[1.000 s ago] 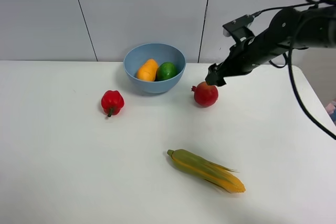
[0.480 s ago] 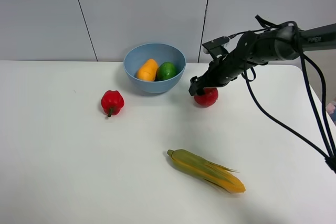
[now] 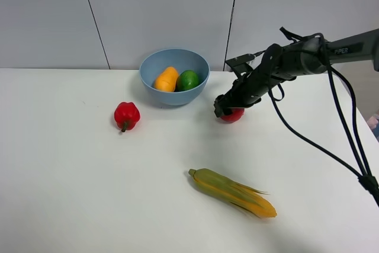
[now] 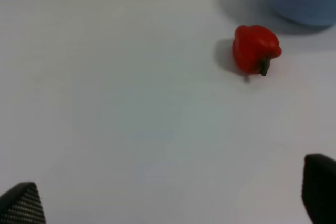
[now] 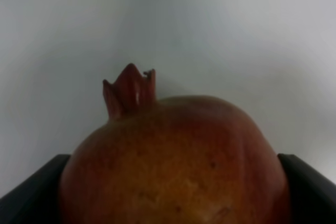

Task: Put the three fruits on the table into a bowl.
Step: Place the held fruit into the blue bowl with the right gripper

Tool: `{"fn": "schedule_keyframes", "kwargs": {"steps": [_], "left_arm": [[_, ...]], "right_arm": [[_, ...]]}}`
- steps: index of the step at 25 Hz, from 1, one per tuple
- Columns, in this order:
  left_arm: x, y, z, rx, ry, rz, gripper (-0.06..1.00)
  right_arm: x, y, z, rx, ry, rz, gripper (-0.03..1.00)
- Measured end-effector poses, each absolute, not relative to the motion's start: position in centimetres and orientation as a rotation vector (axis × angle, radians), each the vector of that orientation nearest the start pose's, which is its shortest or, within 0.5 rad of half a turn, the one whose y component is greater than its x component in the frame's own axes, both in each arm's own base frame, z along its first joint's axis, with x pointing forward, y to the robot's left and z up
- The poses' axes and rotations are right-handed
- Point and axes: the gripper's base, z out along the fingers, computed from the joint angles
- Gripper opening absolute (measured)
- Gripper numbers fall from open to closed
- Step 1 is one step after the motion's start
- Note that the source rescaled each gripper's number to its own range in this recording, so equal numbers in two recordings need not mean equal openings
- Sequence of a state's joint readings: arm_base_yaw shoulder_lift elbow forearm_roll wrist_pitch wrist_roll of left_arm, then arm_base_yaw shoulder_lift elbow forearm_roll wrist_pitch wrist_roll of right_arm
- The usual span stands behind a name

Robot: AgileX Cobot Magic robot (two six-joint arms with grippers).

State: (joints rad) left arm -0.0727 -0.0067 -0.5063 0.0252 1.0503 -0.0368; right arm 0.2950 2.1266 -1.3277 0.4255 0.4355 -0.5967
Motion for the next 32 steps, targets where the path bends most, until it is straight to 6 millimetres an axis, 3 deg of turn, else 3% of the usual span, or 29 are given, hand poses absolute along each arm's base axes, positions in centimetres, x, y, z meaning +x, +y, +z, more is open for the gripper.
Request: {"fn": "schedule_keyframes", "kwargs": {"steps": [3,10,14,18,22,27,30,32], "left_arm": [[-0.6,0.2,28.0,0.035,2.021,-0.039,1.0],[-0.6,0.2,28.0,0.035,2.021,-0.039,1.0],[-0.6,0.2,28.0,0.035,2.021,-0.039,1.0],[-0.6,0.2,28.0,0.035,2.021,-0.039,1.0],[-0.6,0.2,28.0,0.035,2.021,-0.039,1.0],[-0.6,0.2,28.0,0.035,2.021,-0.039,1.0],[-0.6,0.2,28.0,0.035,2.021,-0.039,1.0],[-0.6,0.2,28.0,0.035,2.021,-0.039,1.0]], "right_arm": [[40.0,13.9,13.1,-0.666,2.591,0.284,0.25],[39.6,13.7,24.0,-0.508,2.362,0.334,0.25],[41.4,14.9,27.0,-0.527,2.273,0.357,0.25],[43.5,18.5,25.6,-0.601,2.273,0.439,0.25],[45.0,22.2,22.3,-0.706,2.29,0.49,0.25],[45.6,25.0,19.2,-0.772,2.306,0.511,0.25],[45.4,25.8,18.8,-0.763,2.307,0.523,0.41],[45.3,26.3,19.0,-0.746,2.302,0.534,0.46]]}}
